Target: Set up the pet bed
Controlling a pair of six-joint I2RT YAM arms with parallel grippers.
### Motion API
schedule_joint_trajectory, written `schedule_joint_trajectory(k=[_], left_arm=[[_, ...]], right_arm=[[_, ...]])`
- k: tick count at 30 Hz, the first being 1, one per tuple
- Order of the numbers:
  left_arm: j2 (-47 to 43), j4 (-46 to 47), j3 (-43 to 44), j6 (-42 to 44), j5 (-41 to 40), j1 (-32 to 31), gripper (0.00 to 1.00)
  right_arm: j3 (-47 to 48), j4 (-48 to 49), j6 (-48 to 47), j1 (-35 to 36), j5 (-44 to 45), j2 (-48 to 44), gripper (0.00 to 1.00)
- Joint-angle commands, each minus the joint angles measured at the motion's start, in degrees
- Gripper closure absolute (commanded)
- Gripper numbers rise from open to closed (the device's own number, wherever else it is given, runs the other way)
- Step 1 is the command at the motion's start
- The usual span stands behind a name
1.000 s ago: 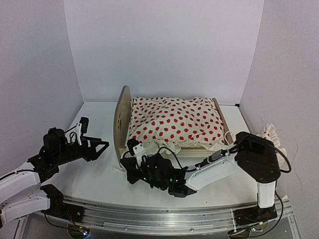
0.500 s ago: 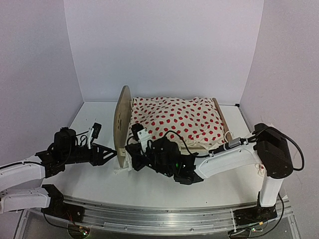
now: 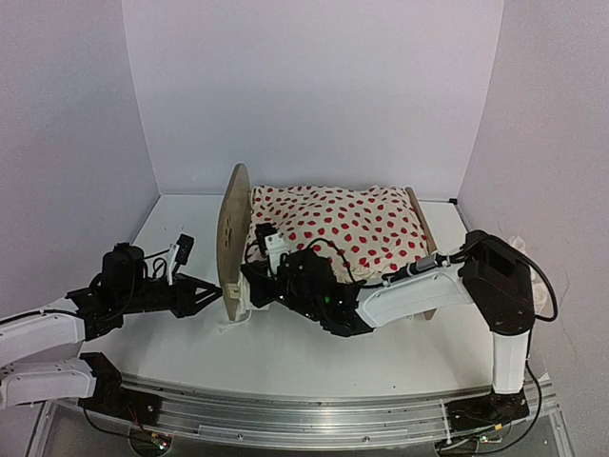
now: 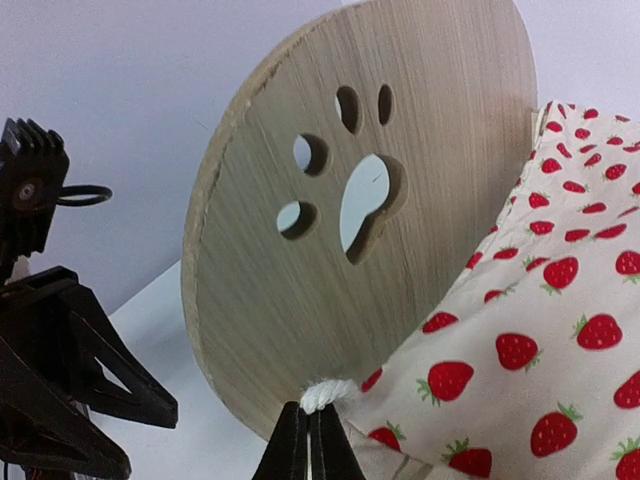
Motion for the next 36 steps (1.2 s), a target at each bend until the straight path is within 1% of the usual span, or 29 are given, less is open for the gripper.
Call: schedule_joint_trajectory(k=[1,2,4,6,9,12,15,18,21,24,27,30,33,36], left_arm=[[3.6,0.0,4.0,11.4,2.4,-5.5,0.6],[5.8,-1.6,5.5,13.7,2.4,-6.7,0.58],[11.5,-6.0,8.9,18.1,2.9,-8.6,0.58],[16.3,-9.8,11.9,21.0,0.3,-10.7,0.58],[19.8,-10.5,13.8,20.3,-4.1,-11.2,0.57],[22.7,-10.9,15.2,18.2,-8.2,-11.3,0.5],[25.4,-11.6,16.6,16.2,-11.7,-11.4,0.45],[26.8,-12.0,17.4,15.6,-14.0,-12.2,0.42],[25.9,-11.4,17.3,15.1,-15.9,-13.3,0.41],[23.5,-10.6,17.2,14.7,-14.5,-13.4,0.42],[20.8,-11.4,17.2,13.8,-13.3,-13.4,0.42],[20.7,-14.5,16.6,9.3,-16.7,-13.4,0.42],[22.6,-16.8,15.5,3.4,-20.8,-13.4,0.42],[25.0,-10.2,13.9,1.4,-20.5,-13.4,0.4]], right_arm=[[-4.6,-1.3,2.2,0.2,-1.4,-8.7,1.0],[-5.2,-2.6,2.5,0.2,-1.7,-9.8,1.0],[-6.0,-4.0,2.7,0.3,-2.1,-11.2,1.0],[-6.3,-4.6,2.0,0.2,-2.4,-12.6,1.0],[-6.9,-5.0,0.1,0.2,-1.8,-14.9,1.0],[-7.4,-5.2,-1.2,0.2,-2.3,-16.4,1.0],[-8.1,-5.3,-2.2,0.2,-2.4,-17.8,1.0],[-8.3,-5.3,-4.0,0.2,-2.0,-18.7,1.0],[-7.9,-5.3,-5.4,0.2,-1.6,-19.2,1.0],[-6.9,-5.4,-7.1,0.2,-0.7,-19.3,1.0],[-5.9,-5.4,-8.1,0.1,-1.7,-18.8,1.0],[-4.8,-5.3,-9.0,0.1,-1.9,-18.9,1.0],[-3.2,-5.4,-11.2,-0.4,-2.0,-18.8,1.0],[-2.3,-5.3,-12.1,-1.0,-3.0,-18.3,1.0]])
